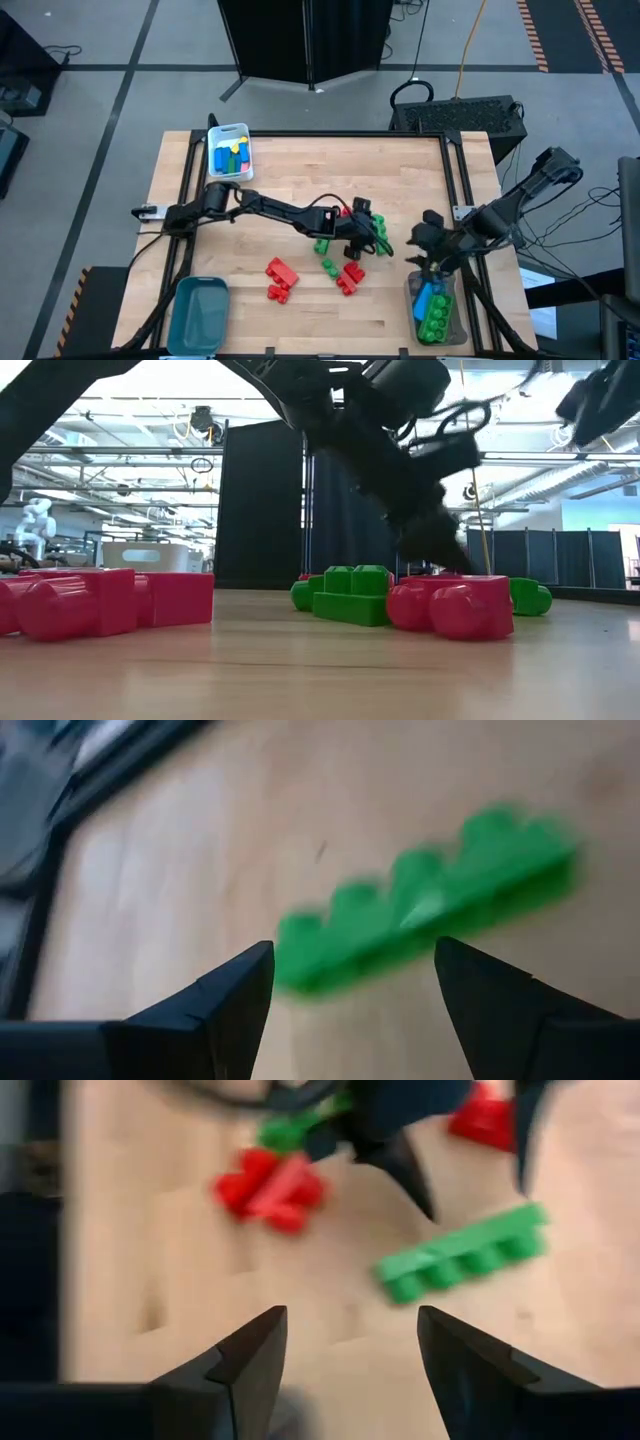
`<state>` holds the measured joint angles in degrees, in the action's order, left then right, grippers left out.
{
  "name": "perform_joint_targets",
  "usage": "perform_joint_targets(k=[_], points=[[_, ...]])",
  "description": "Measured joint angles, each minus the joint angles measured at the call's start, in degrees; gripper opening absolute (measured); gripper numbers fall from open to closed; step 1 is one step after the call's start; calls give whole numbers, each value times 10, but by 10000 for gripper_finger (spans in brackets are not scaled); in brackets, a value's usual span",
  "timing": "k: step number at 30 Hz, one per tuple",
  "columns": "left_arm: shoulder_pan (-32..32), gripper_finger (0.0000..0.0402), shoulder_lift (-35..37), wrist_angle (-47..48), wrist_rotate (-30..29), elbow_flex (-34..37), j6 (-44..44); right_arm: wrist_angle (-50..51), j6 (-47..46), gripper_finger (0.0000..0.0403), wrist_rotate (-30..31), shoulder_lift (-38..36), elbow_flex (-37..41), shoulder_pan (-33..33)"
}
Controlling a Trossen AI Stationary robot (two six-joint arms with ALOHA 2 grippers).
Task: Sort blocks by size
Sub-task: Put the green 4 stud gamepiece into the black bin
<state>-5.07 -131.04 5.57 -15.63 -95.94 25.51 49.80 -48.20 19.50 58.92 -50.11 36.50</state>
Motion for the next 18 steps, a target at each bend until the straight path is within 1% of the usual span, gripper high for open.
perform_joint_targets(k=[4, 6, 8, 12, 15, 18], points=[[-21, 264, 0, 69, -117, 0, -55, 30, -12, 197, 43, 46, 0, -26], [-34, 264, 4, 110, -147, 0, -72, 34, -10, 181, 46, 67, 0, -42], [-43, 264, 5, 140, -148, 0, -102, 34, -8, 160, 45, 86, 0, -58], [-52, 264, 7, 207, -128, 0, -180, 38, 0, 114, 43, 120, 0, -89], [-52, 264, 9, 232, -119, 0, -228, 36, 10, 82, 42, 140, 0, -112], [-52, 264, 9, 236, -111, 0, -251, 31, 17, 53, 30, 158, 0, -141]])
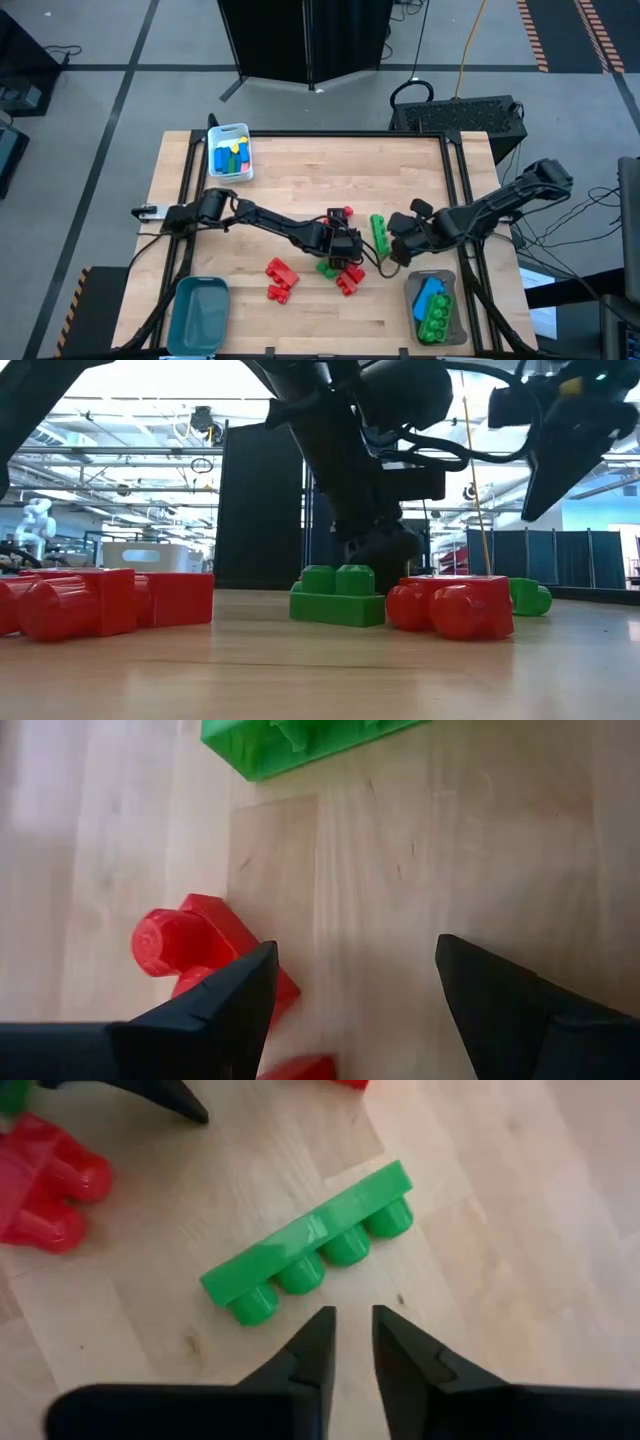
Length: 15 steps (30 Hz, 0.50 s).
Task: Sort blocks by size
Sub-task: Put the green 4 stud gamepiece into the black bin
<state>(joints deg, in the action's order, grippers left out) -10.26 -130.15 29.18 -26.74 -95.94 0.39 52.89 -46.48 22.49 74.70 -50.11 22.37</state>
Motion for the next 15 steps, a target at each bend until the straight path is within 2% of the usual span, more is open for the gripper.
perform_joint_targets(k=[8, 15], points=[[10, 264, 1, 6, 54, 0, -54, -68, 50, 5, -80, 53, 0, -71], [6, 264, 11, 46, 59, 0, -66, -80, 80, 1, -95, 123, 0, -97]])
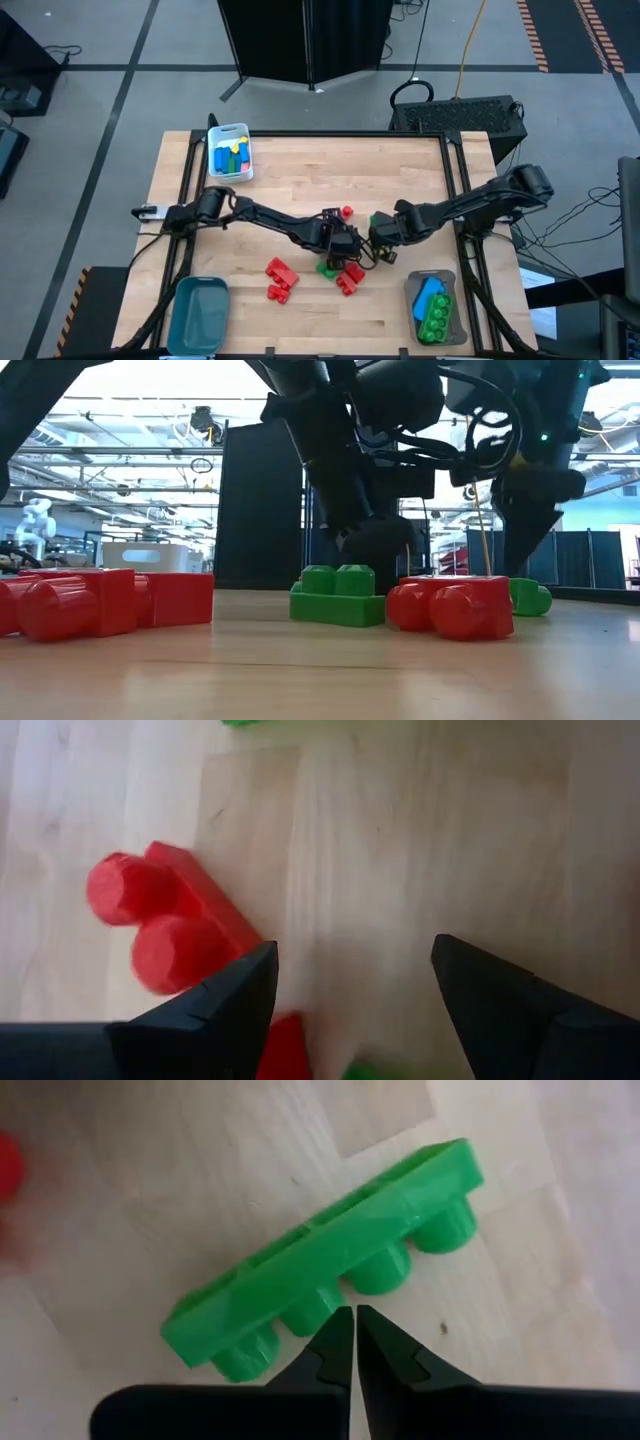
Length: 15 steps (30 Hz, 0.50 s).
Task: Sort blocks by size
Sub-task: Put the green 4 stud gamepiece into the black bin
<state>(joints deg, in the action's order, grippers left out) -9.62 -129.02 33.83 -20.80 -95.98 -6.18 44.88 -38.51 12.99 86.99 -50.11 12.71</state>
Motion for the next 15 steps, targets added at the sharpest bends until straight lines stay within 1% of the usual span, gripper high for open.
perform_joint_targets(k=[3, 10, 15], points=[[-3, 264, 7, 17, 1, 1, -1, -16, 9, 1, 0, 21, 0, 0], [-12, 264, 14, 53, -6, 1, -21, -94, 43, 1, -5, 53, -2, 0], [-22, 264, 15, 42, -18, 12, -25, -139, 90, 1, -6, 53, -1, 4]])
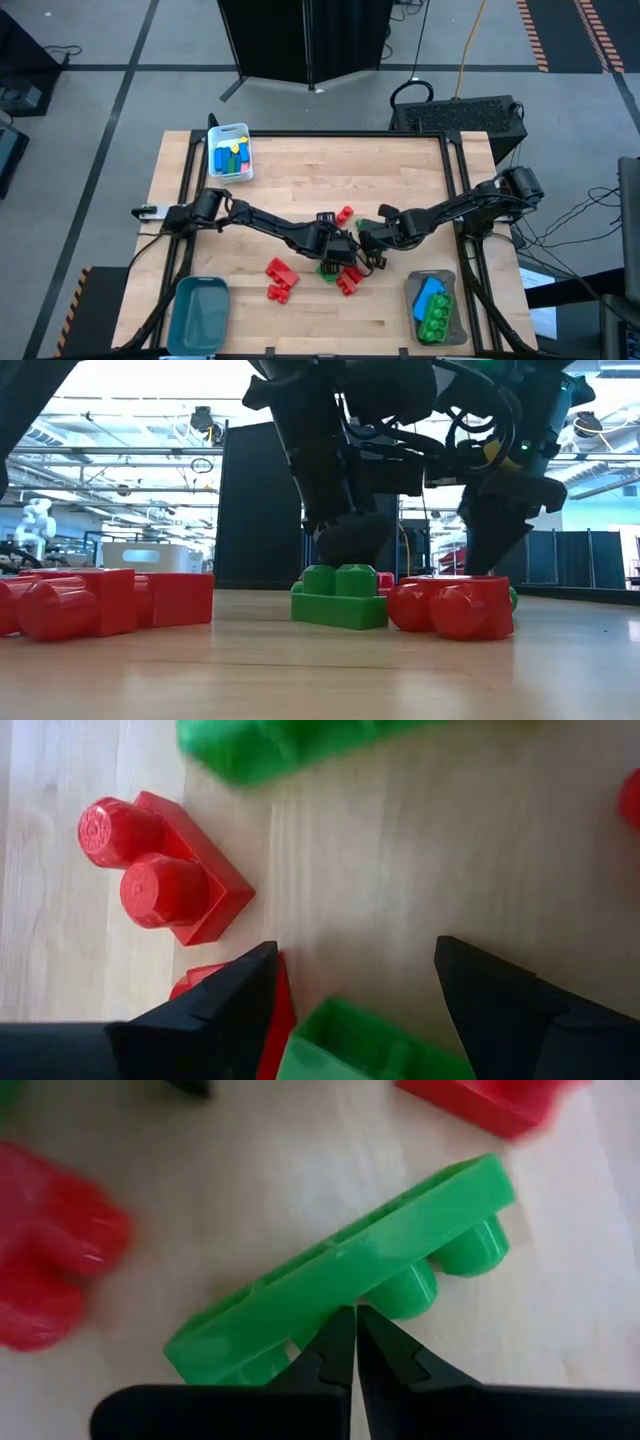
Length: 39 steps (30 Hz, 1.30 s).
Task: Sort blocks by size
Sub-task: Put the green 4 stud gamepiece into the black bin
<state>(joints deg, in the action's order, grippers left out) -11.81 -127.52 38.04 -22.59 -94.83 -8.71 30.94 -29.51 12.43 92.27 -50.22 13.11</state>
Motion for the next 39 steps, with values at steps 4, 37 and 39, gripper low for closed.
perform_joint_targets(k=[4, 37, 39], points=[[-5, 264, 1, -2, 0, 1, 7, -29, 45, 1, -13, -23, 3, 19], [123, 264, 50, -152, 306, 3, 514, 127, -119, 41, 24, -279, 1, 193], [137, 264, 49, -154, 330, 3, 526, 126, -118, 46, 25, -279, 1, 192]])
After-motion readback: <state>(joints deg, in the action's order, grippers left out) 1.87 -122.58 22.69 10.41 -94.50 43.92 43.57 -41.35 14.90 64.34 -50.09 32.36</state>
